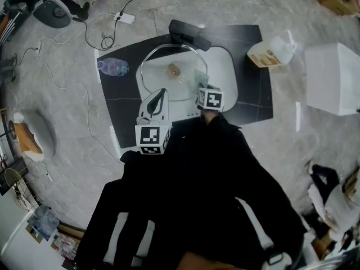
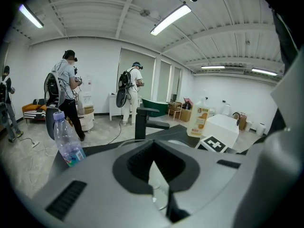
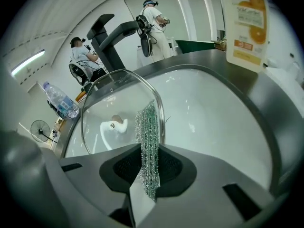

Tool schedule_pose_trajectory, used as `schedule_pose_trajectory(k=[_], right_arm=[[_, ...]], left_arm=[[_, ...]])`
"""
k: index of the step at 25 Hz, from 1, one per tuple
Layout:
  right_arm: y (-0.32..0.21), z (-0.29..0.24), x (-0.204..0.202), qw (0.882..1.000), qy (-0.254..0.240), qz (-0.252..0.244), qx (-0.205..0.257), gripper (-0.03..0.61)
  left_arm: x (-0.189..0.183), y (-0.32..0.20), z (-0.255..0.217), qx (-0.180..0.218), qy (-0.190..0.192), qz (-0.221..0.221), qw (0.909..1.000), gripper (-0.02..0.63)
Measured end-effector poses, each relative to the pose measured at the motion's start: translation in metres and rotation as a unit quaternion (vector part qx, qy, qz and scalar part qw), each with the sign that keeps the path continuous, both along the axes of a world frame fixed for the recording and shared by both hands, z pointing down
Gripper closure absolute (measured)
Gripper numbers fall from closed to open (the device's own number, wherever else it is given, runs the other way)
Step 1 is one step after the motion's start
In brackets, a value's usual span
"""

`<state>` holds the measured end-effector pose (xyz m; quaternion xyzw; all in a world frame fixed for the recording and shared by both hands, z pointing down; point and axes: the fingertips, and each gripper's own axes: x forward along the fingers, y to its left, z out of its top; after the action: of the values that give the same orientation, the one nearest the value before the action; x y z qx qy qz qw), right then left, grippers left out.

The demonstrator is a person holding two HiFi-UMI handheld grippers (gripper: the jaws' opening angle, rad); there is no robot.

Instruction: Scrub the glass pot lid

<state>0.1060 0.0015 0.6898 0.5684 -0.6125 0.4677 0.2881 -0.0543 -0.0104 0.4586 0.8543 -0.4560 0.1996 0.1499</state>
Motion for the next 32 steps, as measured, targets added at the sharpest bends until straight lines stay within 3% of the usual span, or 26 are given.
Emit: schedule_pose_trajectory(k=[7,17,26,32], right_arm=[[0.0,-0.036,0.003,0.999,-0.022,0.017,0.03,0.509],[-0.006,-0.108,-0.009,0.992,-0.039,0.001,0.122,0.509],[-0.009,-0.193,-0.021,0.971,-0.05,-0.023,0.235,0.509],[-0.008,-0.245,-0.03,0.95,-0.041,-0.059,0.305,0.509]], left_arm=[[-0.001,0.0,-0.017,0.015,0.007,0.007,0.9998,0.611],[-0.011,0.005,-0.046,0.034,0.023,0.0,0.9991,0.611],[-0.013,0.006,-0.075,0.047,0.037,0.001,0.9982,0.611],[-0.012,0.007,-0.092,0.064,0.04,0.002,0.9971,0.611]])
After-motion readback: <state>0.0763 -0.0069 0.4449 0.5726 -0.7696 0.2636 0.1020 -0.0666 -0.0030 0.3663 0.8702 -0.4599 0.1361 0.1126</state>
